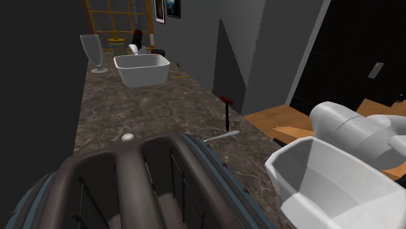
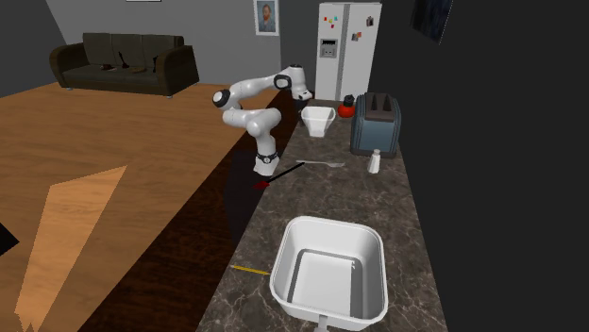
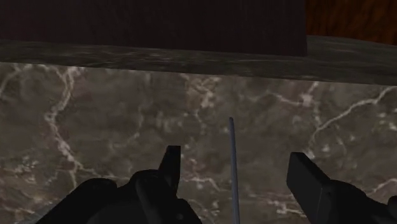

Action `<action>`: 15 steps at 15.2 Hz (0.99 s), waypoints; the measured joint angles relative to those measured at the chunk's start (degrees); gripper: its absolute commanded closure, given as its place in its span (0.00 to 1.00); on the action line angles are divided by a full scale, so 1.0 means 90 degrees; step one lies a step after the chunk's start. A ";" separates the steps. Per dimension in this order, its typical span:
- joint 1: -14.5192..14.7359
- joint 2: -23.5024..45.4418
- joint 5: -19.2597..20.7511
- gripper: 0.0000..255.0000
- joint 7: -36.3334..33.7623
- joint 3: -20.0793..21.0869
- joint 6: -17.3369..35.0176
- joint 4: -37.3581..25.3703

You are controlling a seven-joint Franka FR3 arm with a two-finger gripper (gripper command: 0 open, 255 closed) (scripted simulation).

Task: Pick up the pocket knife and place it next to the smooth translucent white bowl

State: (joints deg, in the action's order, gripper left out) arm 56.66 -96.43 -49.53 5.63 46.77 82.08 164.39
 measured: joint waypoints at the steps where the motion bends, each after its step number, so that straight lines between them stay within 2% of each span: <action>1: -0.0001 0.0019 -0.0012 0.00 -0.0006 0.0035 -0.0052 0.0033; 4: -0.0014 0.0038 0.0043 0.00 -0.0009 -0.0008 -0.0131 0.0031; 9: -0.0361 0.0340 0.0725 0.00 0.0043 -0.0763 -0.0472 -0.0616; 15: -0.0379 0.0356 0.0818 0.00 0.0028 -0.0863 -0.0541 -0.0697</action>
